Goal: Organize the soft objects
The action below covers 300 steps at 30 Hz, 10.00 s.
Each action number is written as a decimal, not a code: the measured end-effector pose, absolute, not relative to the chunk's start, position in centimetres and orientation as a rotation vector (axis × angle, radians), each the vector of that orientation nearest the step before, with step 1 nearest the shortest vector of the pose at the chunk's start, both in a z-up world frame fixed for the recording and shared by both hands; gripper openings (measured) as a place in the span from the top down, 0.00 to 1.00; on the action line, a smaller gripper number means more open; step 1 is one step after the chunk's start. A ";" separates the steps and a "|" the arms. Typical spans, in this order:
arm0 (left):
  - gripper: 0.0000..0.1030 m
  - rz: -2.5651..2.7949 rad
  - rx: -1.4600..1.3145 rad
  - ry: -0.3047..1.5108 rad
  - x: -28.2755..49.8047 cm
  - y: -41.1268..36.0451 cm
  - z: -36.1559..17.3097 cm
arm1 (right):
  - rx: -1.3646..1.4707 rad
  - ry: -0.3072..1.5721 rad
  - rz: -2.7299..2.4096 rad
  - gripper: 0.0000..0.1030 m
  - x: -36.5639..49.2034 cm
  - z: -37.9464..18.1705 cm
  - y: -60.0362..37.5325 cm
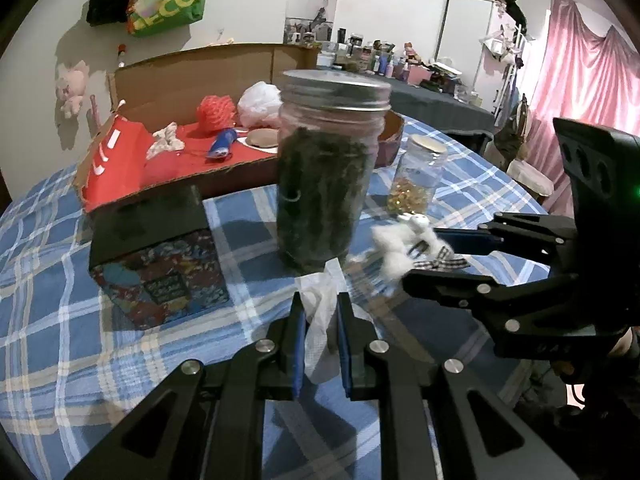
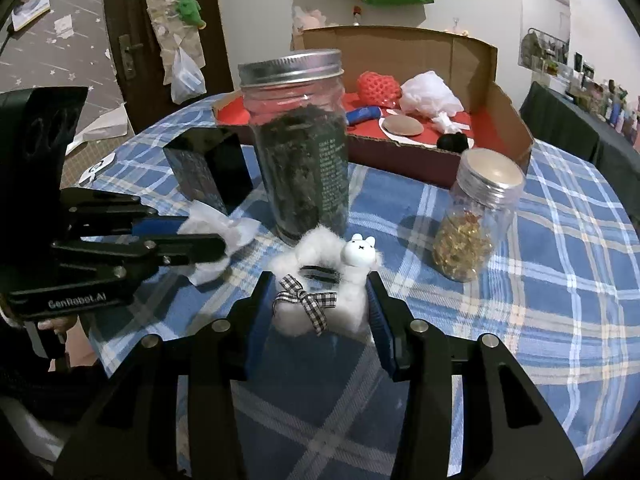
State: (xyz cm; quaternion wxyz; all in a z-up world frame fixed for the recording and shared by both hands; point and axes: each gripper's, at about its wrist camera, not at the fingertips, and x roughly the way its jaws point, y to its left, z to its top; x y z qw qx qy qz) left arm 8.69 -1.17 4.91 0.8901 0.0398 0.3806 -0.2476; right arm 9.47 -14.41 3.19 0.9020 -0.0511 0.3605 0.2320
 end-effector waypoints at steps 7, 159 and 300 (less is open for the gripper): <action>0.86 -0.467 0.058 0.801 8.4 1.1 4.8 | -0.086 0.775 0.442 0.58 9.0 2.6 -15.9; 0.03 -0.272 0.050 0.961 27.8 2.0 10.9 | -0.081 1.067 0.296 0.21 30.5 8.6 -15.5; 0.00 -0.139 -0.034 0.629 5.7 1.2 11.3 | -0.047 0.664 0.183 0.06 6.9 8.6 -16.1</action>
